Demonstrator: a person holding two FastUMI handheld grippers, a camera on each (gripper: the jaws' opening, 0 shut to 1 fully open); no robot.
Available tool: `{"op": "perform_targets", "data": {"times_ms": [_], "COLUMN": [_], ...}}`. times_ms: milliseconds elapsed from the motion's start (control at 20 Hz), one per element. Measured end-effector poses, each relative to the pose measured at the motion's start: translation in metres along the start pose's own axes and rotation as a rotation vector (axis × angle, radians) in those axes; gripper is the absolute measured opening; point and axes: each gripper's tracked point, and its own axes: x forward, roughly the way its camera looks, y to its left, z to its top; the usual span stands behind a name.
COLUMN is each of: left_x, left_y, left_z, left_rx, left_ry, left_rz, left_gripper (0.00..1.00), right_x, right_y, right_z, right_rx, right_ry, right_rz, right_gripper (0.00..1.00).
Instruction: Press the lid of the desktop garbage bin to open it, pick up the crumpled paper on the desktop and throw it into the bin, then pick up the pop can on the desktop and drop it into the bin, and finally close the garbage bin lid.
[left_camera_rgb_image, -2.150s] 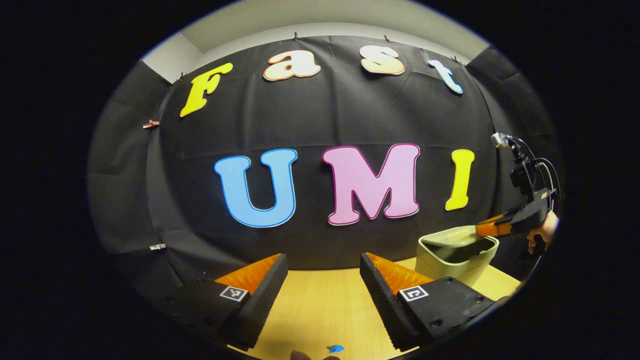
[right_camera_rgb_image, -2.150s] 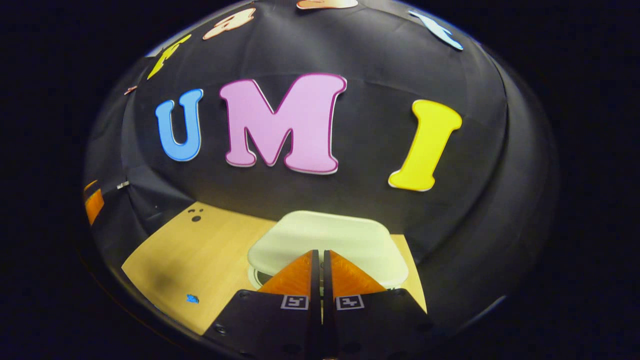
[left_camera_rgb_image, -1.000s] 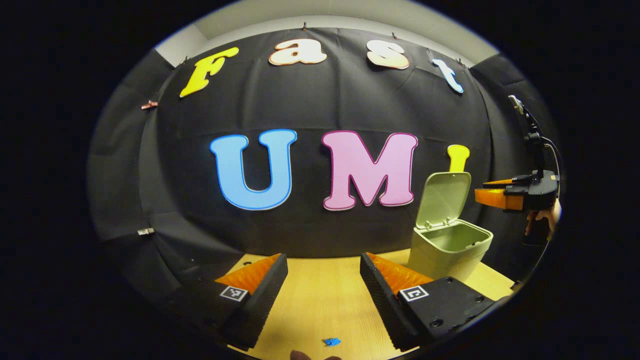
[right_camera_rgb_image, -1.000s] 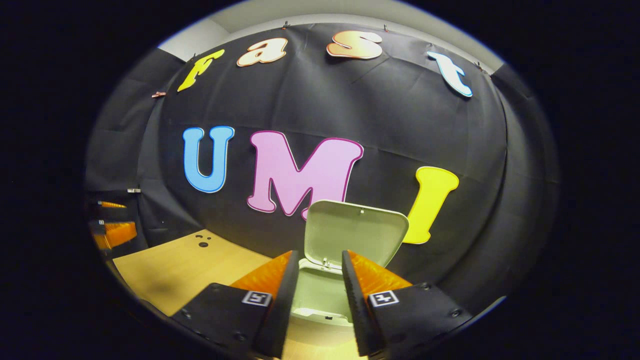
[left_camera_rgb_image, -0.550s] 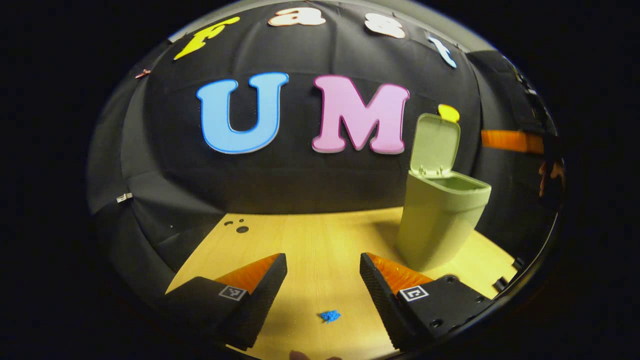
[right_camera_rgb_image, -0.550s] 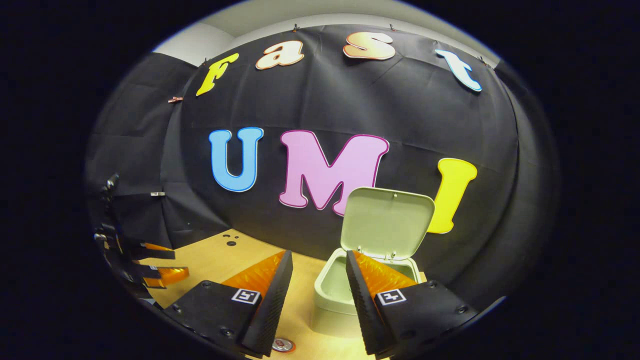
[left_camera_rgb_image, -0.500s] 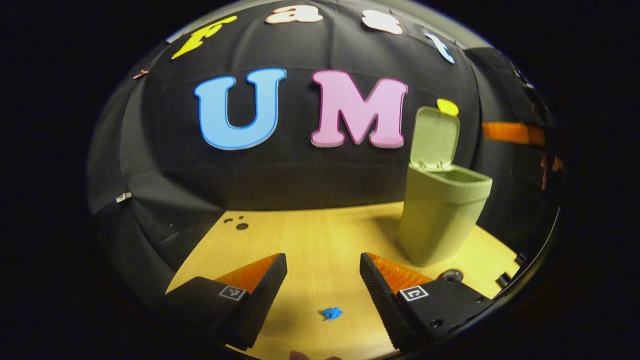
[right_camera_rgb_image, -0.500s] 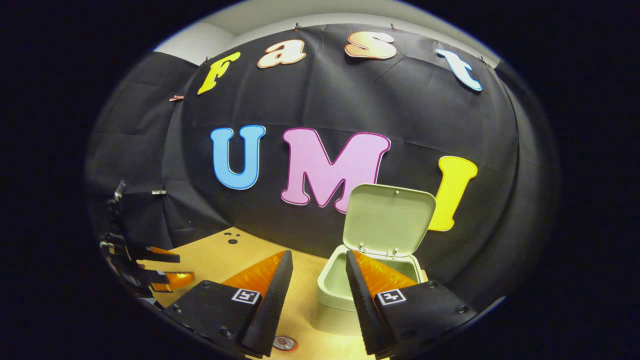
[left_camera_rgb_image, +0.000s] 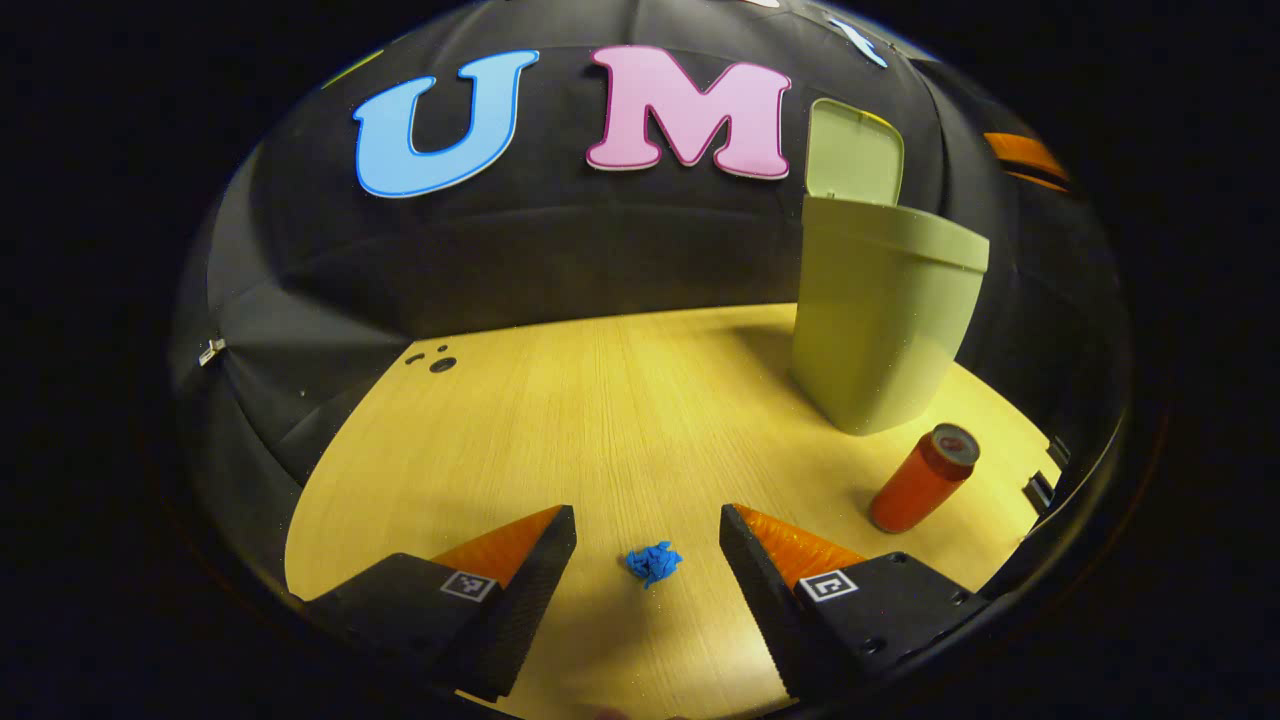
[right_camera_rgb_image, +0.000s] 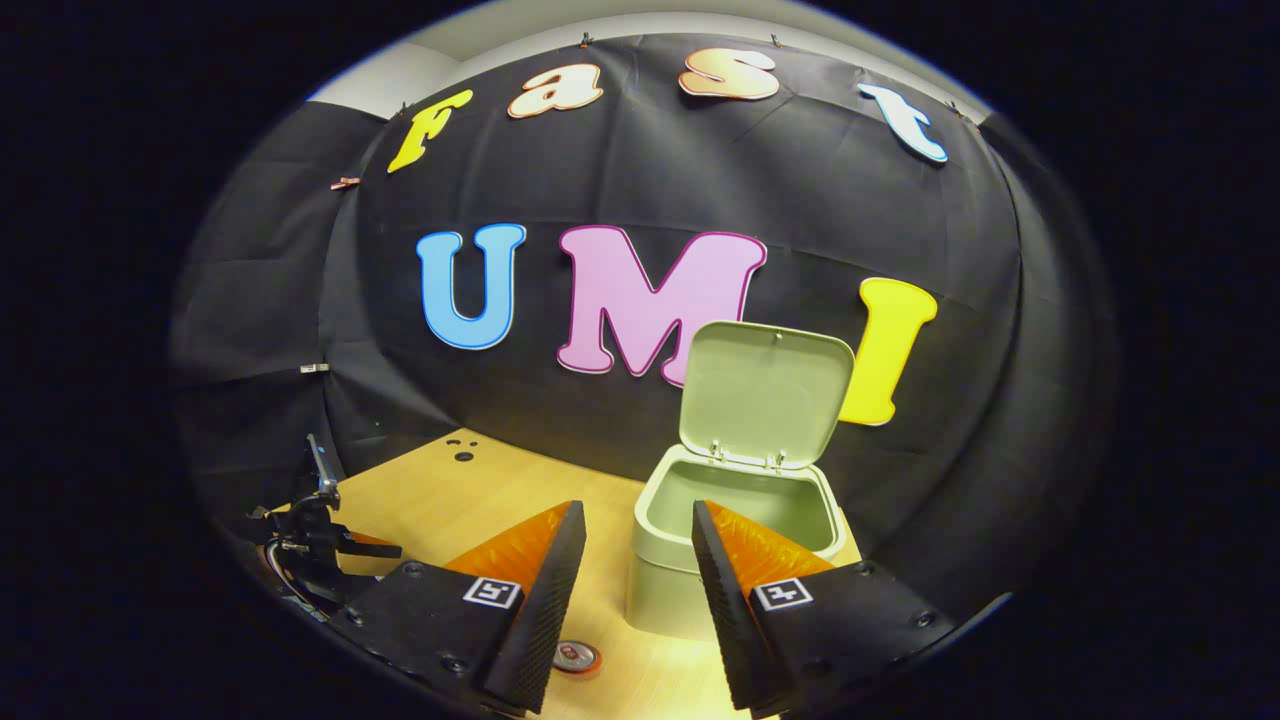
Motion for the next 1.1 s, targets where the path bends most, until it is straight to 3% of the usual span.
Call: {"op": "perform_targets", "data": {"times_ms": [400, 850, 1000, 1100], "left_x": [0.037, 0.056, 0.059, 0.062], "left_y": [-0.001, -0.003, -0.004, -0.003], "left_z": [-0.041, -0.07, -0.07, -0.069], "left_rx": [0.039, 0.076, 0.08, 0.09], "left_ry": [0.106, 0.194, 0.195, 0.194], "left_rz": [-0.014, -0.036, -0.043, -0.041], "left_gripper": [0.86, 0.76, 0.69, 0.58], "right_x": [-0.03, -0.045, -0.05, -0.052], "right_y": [-0.025, -0.031, -0.03, -0.029], "right_z": [-0.025, -0.042, -0.046, -0.05], "right_rx": [0.029, 0.063, 0.063, 0.071], "right_ry": [0.061, 0.105, 0.117, 0.12], "right_rz": [-0.087, -0.13, -0.132, -0.135], "right_gripper": [0.69, 0.69, 0.69, 0.69]}}
